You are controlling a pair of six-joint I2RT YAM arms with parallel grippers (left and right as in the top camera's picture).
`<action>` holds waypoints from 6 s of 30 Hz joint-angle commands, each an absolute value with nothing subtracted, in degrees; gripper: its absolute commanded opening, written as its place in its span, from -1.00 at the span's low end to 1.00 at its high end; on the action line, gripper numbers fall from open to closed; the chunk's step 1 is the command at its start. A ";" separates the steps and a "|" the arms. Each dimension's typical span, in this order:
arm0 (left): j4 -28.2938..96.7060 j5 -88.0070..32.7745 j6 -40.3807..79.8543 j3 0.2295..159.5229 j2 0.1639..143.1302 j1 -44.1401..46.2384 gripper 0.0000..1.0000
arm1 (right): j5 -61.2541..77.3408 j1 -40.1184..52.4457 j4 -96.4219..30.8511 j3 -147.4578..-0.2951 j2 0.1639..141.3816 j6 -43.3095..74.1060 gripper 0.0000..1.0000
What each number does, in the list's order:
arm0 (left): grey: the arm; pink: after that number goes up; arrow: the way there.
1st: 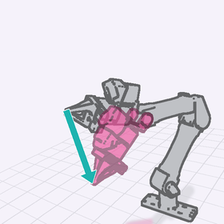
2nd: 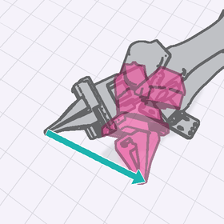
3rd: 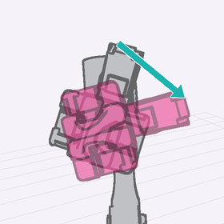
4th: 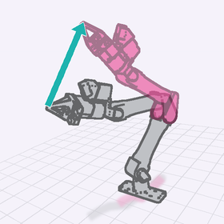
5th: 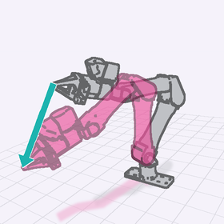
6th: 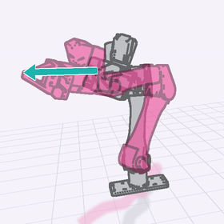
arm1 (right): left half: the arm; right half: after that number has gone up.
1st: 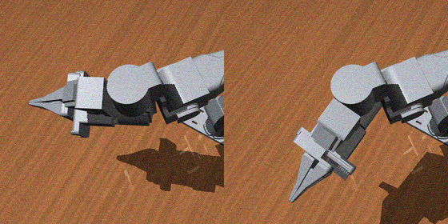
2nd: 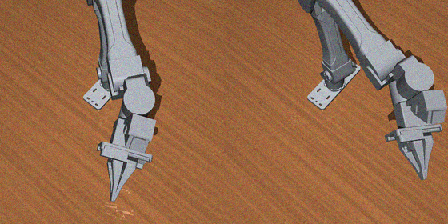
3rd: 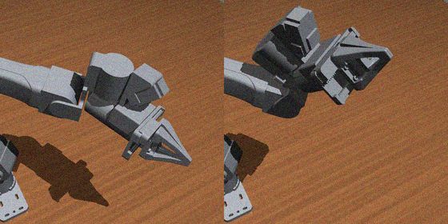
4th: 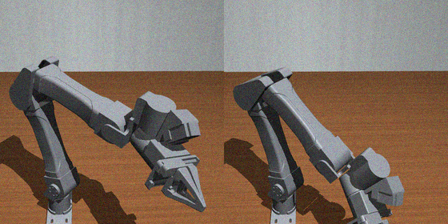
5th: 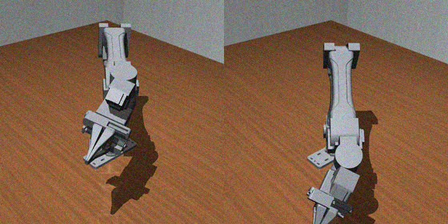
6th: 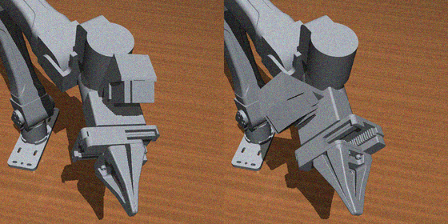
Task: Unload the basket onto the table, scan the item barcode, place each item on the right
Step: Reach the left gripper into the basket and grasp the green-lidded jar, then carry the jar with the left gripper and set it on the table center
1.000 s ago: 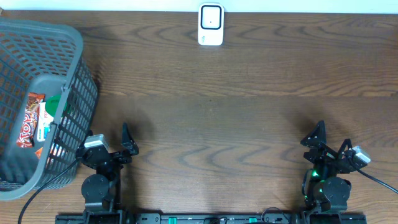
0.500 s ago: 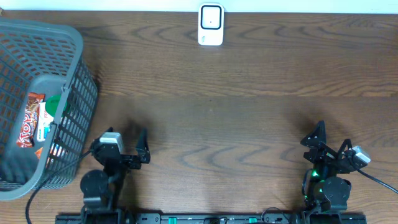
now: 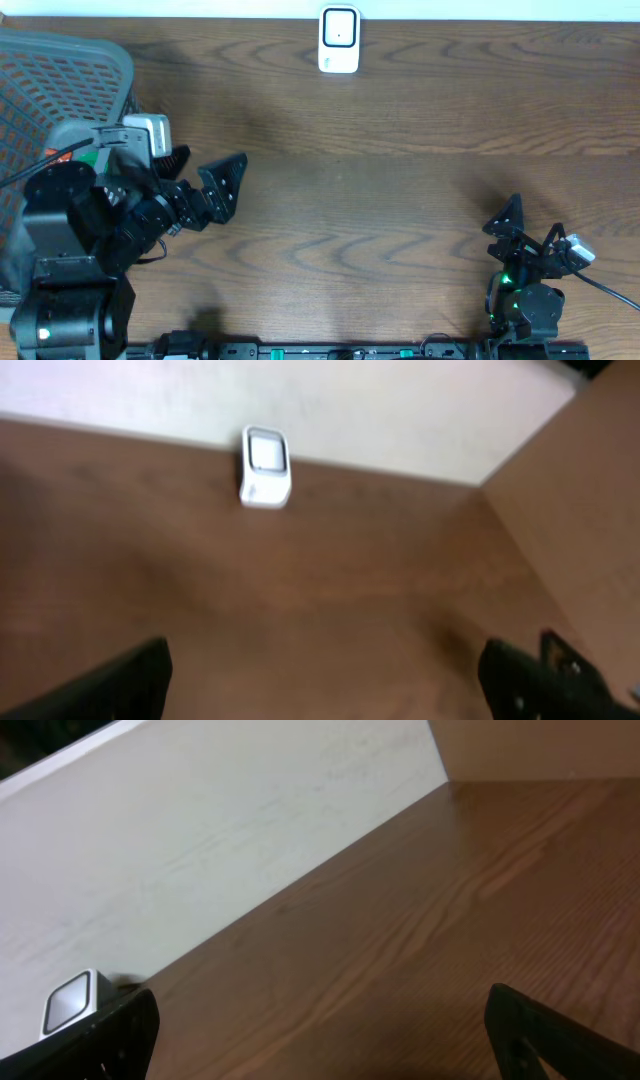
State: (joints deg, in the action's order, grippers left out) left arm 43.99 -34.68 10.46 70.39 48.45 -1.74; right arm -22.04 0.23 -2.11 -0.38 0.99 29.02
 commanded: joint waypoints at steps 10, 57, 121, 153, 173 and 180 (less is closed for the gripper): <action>46.70 -37.91 18.11 81.49 54.37 -2.00 0.96 | -22.02 -0.75 -2.42 -0.32 0.75 28.03 0.99; 90.50 8.21 33.76 130.58 122.58 -27.81 0.96 | -22.02 -0.75 -2.42 -0.32 0.75 28.01 0.99; 67.55 -26.33 37.39 116.60 82.15 -18.85 0.38 | -22.02 -0.75 -2.42 -0.32 0.75 28.01 0.99; 64.29 -1.67 43.27 114.37 135.13 43.27 0.39 | -22.02 -0.75 -2.42 -0.32 0.75 28.03 0.99; 69.06 4.32 30.13 124.53 88.12 8.34 0.96 | -22.00 -0.75 -2.42 -0.32 0.75 28.03 0.99; 81.89 3.25 27.03 120.09 89.10 -31.09 0.96 | -22.02 -0.75 -2.42 -0.32 0.75 28.01 0.98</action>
